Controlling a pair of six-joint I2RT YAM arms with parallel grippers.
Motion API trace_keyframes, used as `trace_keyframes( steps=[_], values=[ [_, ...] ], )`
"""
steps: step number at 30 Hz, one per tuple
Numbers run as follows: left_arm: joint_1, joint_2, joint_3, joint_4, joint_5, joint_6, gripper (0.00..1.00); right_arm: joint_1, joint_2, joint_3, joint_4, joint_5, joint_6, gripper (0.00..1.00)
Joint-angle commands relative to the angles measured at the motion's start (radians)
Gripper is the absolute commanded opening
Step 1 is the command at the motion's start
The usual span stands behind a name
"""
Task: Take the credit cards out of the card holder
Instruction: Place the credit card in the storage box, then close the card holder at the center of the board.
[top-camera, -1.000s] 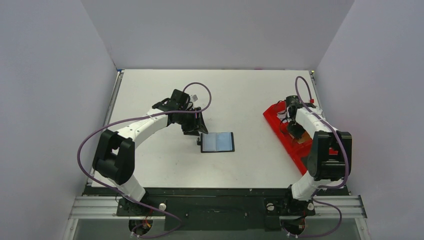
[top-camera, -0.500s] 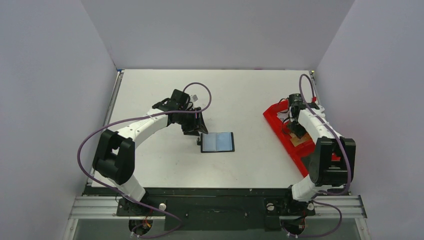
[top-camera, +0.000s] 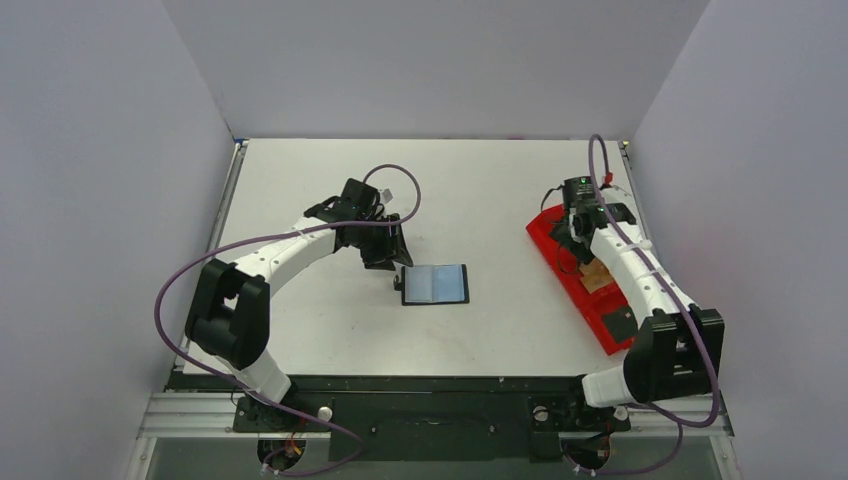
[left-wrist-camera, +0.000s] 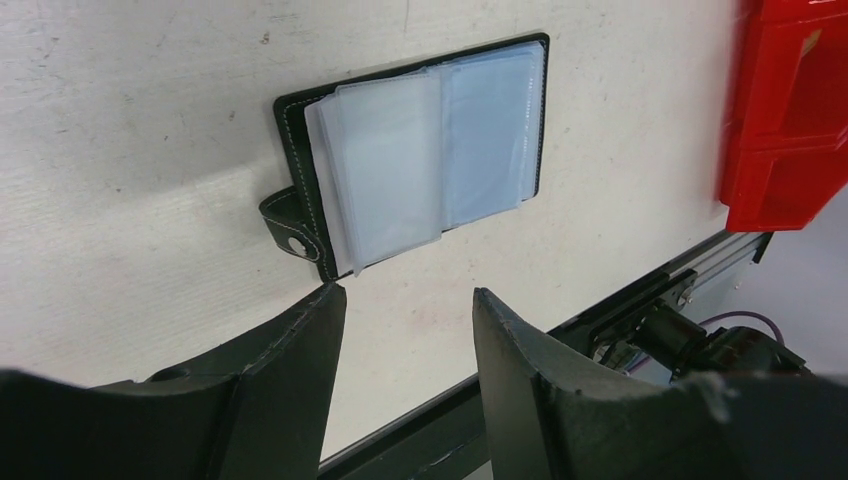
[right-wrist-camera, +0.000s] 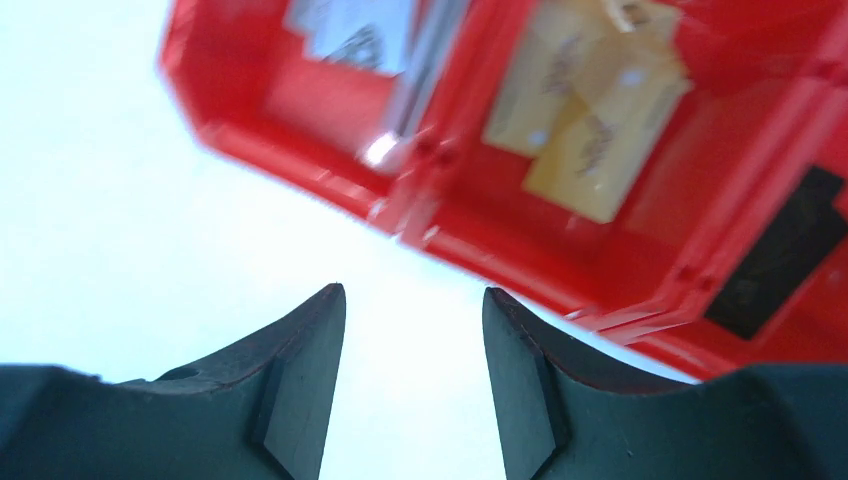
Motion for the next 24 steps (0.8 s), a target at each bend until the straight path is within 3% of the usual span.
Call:
trace_keyframes(
  steps=[1,11,24],
  values=[
    [0.017,-0.011,0.028,-0.017,-0.057,0.002,0.48,0.154,-0.007,0.073,0.014,-0.04,-0.024,0.49],
    [0.049,-0.007,-0.018,-0.013,-0.102,-0.017,0.46,0.494,0.214,0.217,0.078,-0.107,-0.022,0.49],
    [0.022,0.076,-0.006,-0.003,-0.129,-0.01,0.4,0.661,0.404,0.316,0.131,-0.204,-0.045,0.48]
  ],
)
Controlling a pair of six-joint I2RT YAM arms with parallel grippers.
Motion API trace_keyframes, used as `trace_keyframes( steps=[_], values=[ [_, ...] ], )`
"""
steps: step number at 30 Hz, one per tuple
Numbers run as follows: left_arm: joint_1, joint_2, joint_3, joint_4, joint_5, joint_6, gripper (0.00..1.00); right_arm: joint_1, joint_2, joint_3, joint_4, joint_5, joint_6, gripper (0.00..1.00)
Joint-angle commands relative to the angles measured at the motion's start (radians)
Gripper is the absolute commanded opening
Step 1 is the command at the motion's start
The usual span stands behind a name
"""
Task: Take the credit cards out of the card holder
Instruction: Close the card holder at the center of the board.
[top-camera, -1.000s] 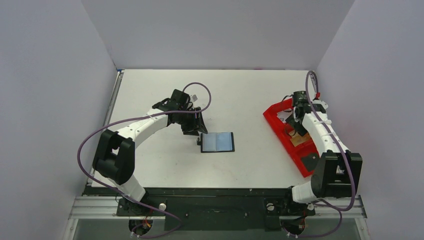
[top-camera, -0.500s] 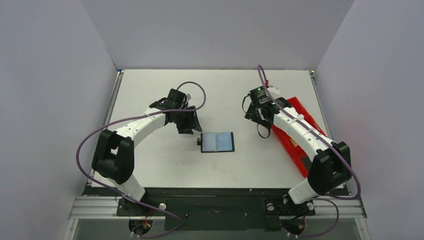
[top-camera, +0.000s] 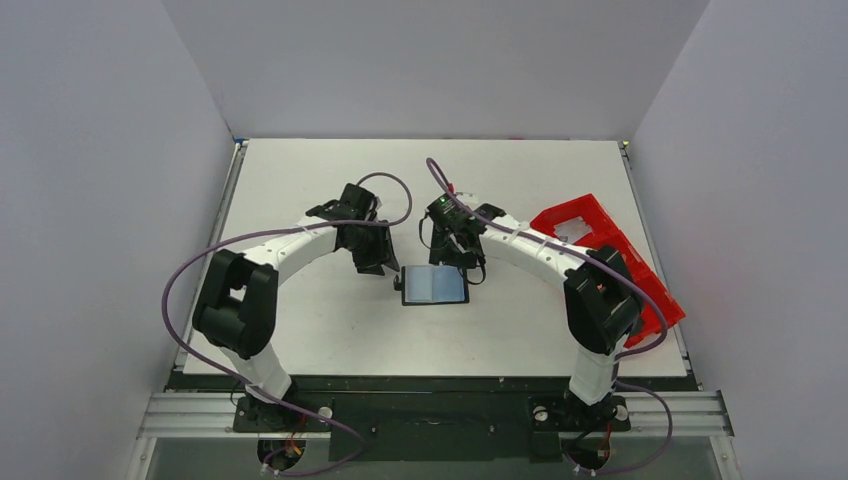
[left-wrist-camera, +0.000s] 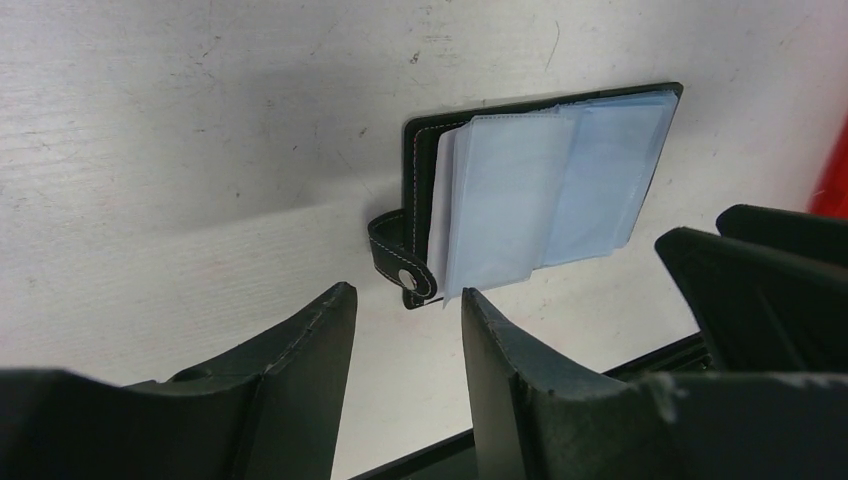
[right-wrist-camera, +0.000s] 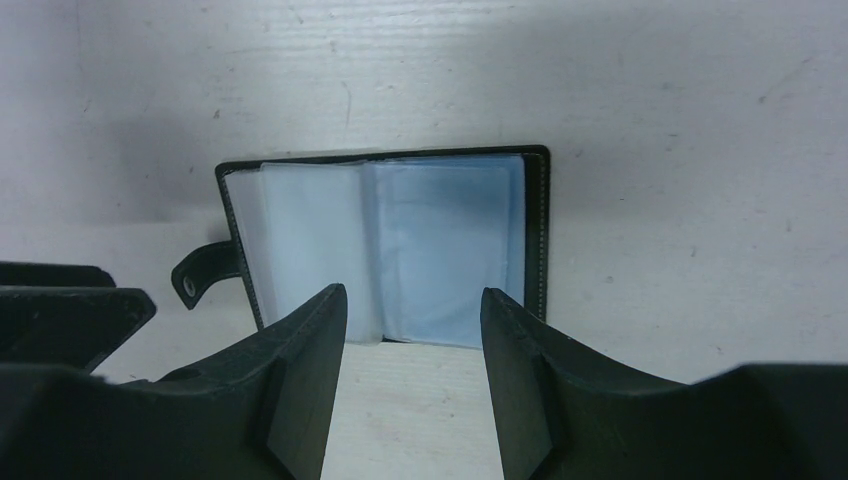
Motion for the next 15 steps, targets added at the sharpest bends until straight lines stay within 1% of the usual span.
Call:
trace_keyframes(
  steps=[1,9,15],
  values=[
    [-0.022,0.023,0.018,0.018,-0.017,-0.002,0.4,0.023,0.008,0.045,0.043,-0.018,-0.015,0.48],
    [-0.053,0.076,0.042,0.019,-0.052,-0.016,0.4,0.051,0.041,0.06,0.075,-0.066,-0.026,0.49],
    [-0.052,0.098,0.034,0.021,-0.097,-0.027,0.35,0.07,0.065,0.042,0.11,-0.085,0.0,0.49]
  ],
)
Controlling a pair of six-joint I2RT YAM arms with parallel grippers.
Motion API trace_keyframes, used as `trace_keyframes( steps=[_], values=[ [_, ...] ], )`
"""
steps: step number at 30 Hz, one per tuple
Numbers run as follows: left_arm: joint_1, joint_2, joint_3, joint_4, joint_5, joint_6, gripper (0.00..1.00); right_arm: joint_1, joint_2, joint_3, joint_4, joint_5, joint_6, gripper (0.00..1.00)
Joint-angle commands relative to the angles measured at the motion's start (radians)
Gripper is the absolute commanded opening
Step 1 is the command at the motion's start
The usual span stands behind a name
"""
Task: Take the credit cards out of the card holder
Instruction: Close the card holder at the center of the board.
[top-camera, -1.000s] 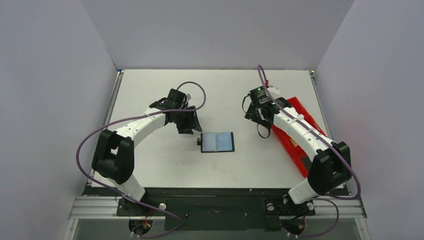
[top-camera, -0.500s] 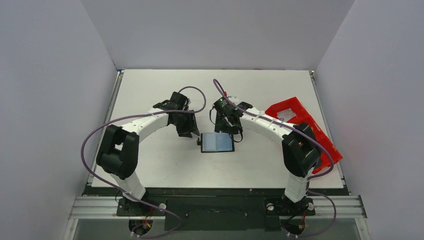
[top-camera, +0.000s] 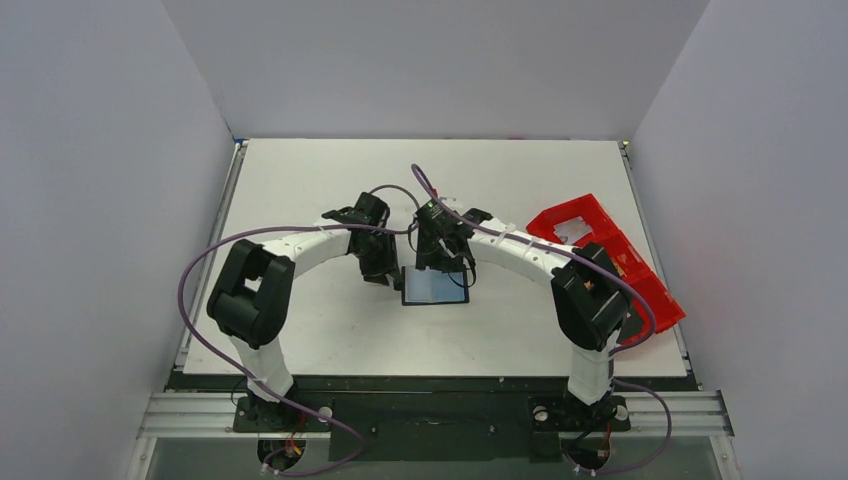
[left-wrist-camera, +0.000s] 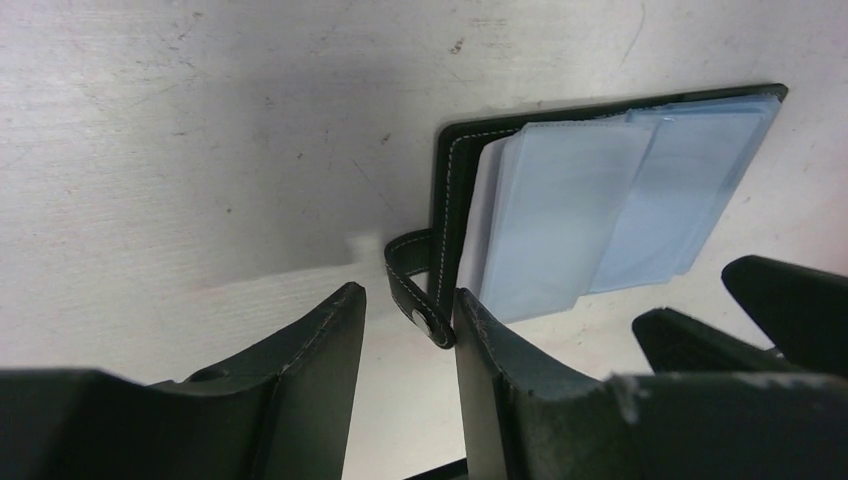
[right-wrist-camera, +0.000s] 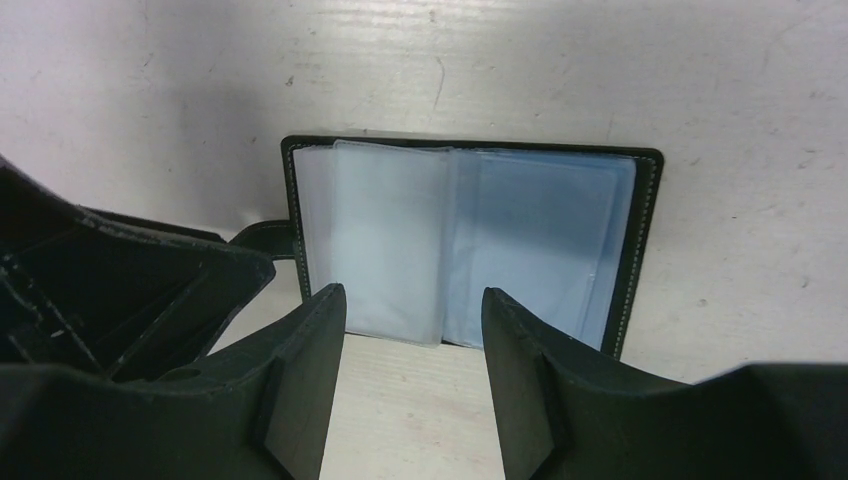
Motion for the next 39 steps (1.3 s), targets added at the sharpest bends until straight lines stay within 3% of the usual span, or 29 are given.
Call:
trace_keyframes(
  steps=[1,5,15,25,32,39],
  values=[
    [0.002,0.014,0.032,0.023,-0.05,-0.011,0.34,0.018,0.014,0.014,0.054,-0.02,0.017,0.49],
    [0.004,0.021,0.027,0.031,-0.057,-0.012,0.29,0.019,0.015,0.008,0.059,-0.015,0.022,0.49],
    [0.016,0.022,0.029,0.022,-0.073,-0.005,0.0,-0.019,-0.024,-0.044,0.062,0.009,0.017,0.49],
    [0.047,-0.074,0.043,-0.033,-0.085,0.025,0.0,-0.117,-0.125,-0.169,0.079,0.021,-0.001,0.49],
    [0.052,-0.152,0.072,-0.087,-0.098,0.04,0.0,-0.123,-0.13,-0.207,0.112,-0.004,0.011,0.49],
    [0.03,-0.168,0.104,-0.092,-0.067,0.043,0.0,-0.128,-0.09,-0.236,0.186,-0.048,0.063,0.39]
  ],
)
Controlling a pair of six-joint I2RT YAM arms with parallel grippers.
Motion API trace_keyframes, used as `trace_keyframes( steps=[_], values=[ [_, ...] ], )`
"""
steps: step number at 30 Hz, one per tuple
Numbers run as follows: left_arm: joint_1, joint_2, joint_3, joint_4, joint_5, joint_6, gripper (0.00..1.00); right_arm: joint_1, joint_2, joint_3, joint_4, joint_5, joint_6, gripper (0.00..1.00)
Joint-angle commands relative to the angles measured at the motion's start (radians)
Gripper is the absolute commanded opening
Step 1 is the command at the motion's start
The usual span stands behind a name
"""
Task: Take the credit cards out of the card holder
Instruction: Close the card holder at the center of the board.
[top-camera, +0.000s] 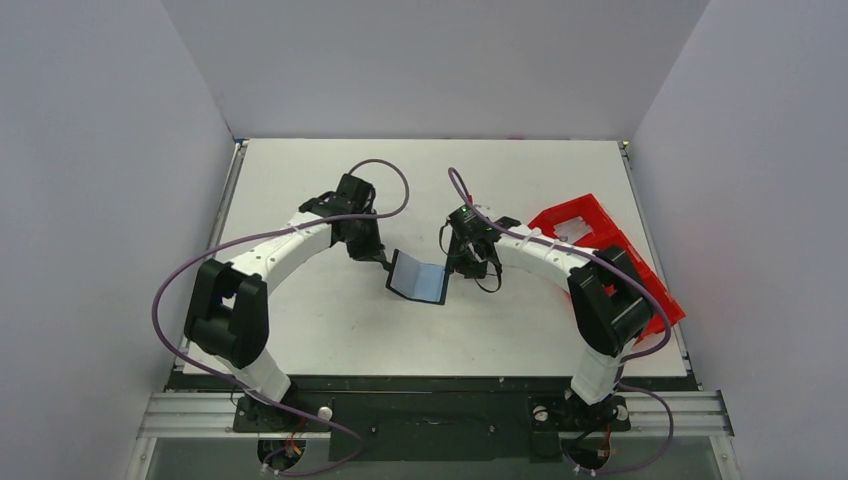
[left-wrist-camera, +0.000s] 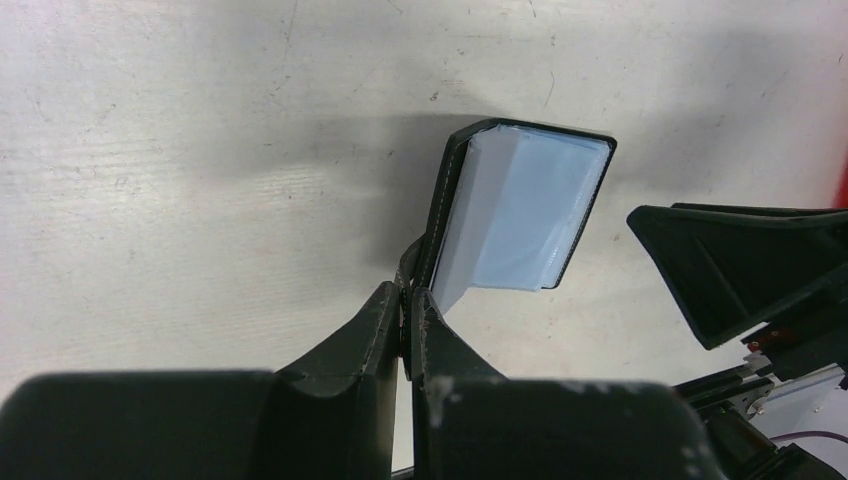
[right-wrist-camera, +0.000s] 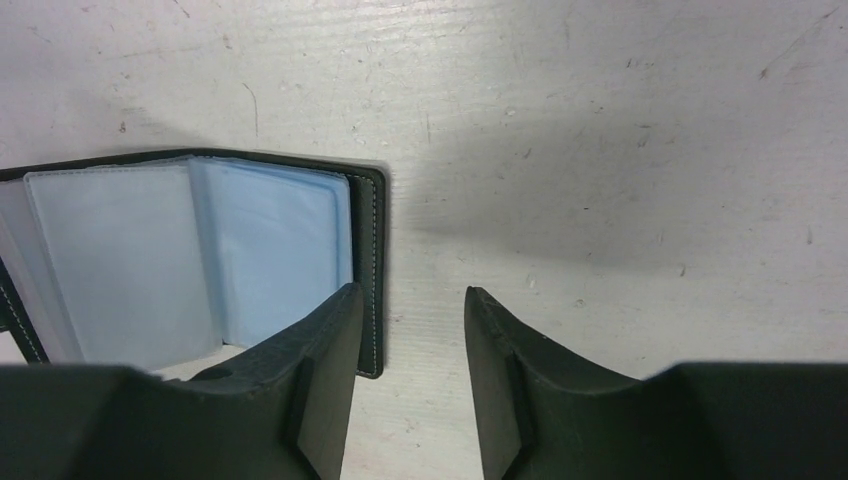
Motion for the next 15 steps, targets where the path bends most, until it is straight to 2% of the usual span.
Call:
trace_keyframes(
  steps=[1,6,11,15],
  values=[
    [-0.021,-0.025,0.056,-0.015,0.017,0.015,0.0,-0.004,0.006,-0.013,0.086,-0.022,0.054,0.36],
    [-0.065,-0.01,0.079,-0.011,0.021,0.005,0.0,-0.016,0.023,-0.033,0.128,-0.052,0.09,0.26],
    [-0.104,0.014,0.105,-0.003,0.028,-0.012,0.0,-0.017,0.046,-0.046,0.121,-0.043,0.114,0.08],
    [-0.124,0.026,0.123,-0.006,0.019,-0.02,0.0,-0.026,0.045,-0.069,0.115,-0.02,0.13,0.02]
  ],
)
